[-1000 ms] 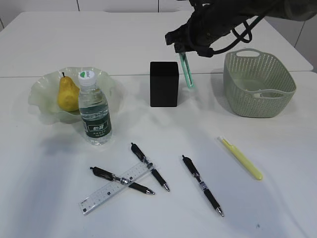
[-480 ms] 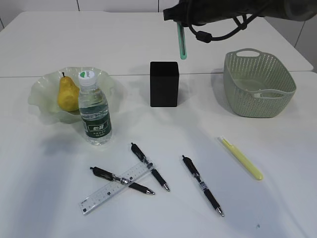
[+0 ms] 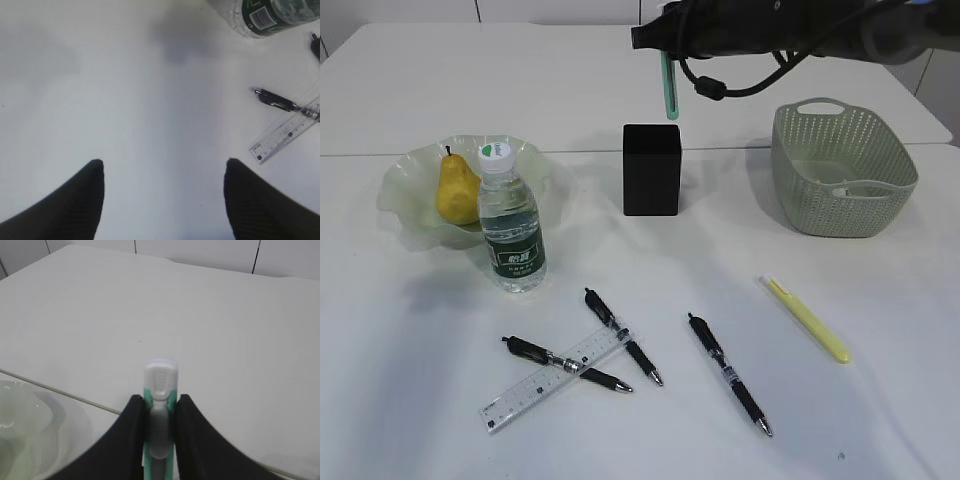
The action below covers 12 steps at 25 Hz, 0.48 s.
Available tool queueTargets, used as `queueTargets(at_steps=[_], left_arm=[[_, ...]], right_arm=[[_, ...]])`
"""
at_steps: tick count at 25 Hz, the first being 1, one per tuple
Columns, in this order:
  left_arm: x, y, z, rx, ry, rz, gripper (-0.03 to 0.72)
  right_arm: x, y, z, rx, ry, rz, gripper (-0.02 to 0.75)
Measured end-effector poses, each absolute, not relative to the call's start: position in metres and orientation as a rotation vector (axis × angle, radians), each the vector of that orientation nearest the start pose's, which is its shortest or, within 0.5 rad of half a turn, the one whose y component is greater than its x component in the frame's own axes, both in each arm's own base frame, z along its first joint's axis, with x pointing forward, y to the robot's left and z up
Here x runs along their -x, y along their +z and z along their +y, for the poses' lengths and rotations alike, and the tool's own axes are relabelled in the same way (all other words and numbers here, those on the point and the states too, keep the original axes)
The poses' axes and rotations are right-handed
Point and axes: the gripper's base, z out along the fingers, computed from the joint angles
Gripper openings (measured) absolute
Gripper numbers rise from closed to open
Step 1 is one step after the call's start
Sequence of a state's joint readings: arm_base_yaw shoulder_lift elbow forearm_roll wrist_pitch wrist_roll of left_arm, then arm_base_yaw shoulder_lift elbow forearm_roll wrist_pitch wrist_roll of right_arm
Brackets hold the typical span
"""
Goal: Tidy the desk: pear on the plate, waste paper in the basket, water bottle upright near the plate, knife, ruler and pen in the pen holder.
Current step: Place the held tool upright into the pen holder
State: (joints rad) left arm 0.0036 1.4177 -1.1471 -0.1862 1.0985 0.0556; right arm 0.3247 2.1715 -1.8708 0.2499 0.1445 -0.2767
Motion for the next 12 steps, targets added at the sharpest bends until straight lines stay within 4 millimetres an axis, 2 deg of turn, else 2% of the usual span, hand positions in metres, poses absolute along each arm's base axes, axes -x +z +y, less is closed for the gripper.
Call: queueTargets(at_steps=[12], left_arm=[[-0.272,0.298,-0.014,0.012,-0.241,2.839,0.528]], right_arm=[[-0.505,0.239,0.182,0.366,0.236,1.914,0.134]])
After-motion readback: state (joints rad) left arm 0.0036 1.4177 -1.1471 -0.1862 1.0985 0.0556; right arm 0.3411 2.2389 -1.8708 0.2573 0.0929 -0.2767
